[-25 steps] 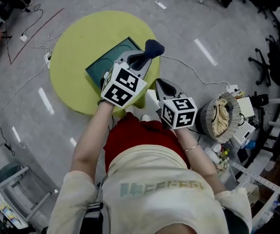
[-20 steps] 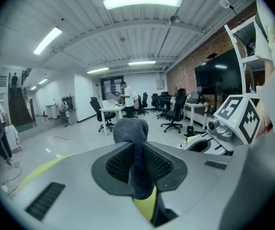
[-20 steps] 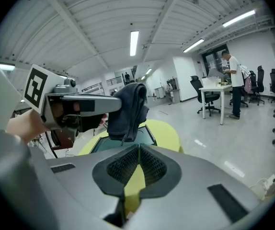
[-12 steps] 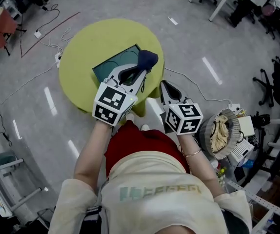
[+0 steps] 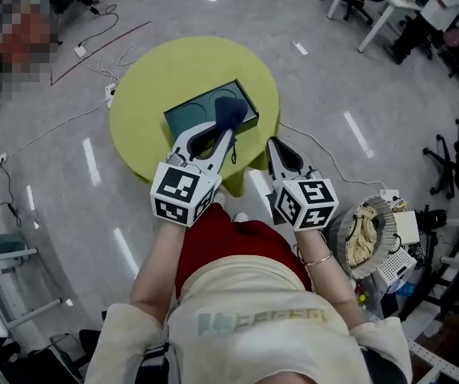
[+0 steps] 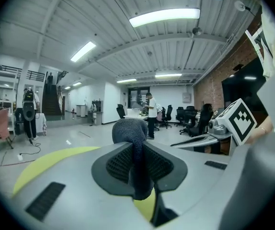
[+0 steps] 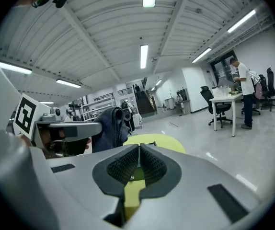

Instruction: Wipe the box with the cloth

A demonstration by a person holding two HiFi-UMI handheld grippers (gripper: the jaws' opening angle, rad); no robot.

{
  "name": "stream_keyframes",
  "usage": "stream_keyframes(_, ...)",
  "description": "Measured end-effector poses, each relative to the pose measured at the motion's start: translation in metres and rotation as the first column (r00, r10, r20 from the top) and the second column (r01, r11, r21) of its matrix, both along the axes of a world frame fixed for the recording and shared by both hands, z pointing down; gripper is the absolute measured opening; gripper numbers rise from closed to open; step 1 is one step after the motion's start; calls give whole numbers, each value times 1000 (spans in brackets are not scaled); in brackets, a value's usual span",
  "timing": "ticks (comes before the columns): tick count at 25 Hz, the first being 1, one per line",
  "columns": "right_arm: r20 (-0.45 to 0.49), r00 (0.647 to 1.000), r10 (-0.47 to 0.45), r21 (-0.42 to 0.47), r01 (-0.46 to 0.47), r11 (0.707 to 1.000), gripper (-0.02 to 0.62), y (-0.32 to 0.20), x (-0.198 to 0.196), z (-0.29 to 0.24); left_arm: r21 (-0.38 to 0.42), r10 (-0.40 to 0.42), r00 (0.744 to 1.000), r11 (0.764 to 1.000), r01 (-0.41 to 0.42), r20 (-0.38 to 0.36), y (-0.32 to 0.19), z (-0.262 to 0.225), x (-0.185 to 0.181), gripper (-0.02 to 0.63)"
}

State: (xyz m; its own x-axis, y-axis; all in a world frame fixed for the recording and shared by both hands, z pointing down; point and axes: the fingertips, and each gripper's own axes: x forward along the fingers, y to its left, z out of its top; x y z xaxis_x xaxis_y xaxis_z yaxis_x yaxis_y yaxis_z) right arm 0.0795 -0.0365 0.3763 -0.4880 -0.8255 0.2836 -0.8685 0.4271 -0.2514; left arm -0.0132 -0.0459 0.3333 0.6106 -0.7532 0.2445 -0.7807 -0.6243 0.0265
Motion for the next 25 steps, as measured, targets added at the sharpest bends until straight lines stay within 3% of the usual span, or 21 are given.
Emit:
stream_keyframes(8,22,998,-56,34,55,998,38,-2,-14,-15,-8,-141,988,990,141,-55,9,-2,-35,69)
stream_keyframes(17,35,992,-125,69,122,990,38,6,-35,-24,-25,-295,945,955,295,-137,29,7,-75,69)
stream_keyframes(25,9,988,-154,111,152,982,37,16,-42,-29,-18,-360,924,933,361,-128,49,13,-90,69)
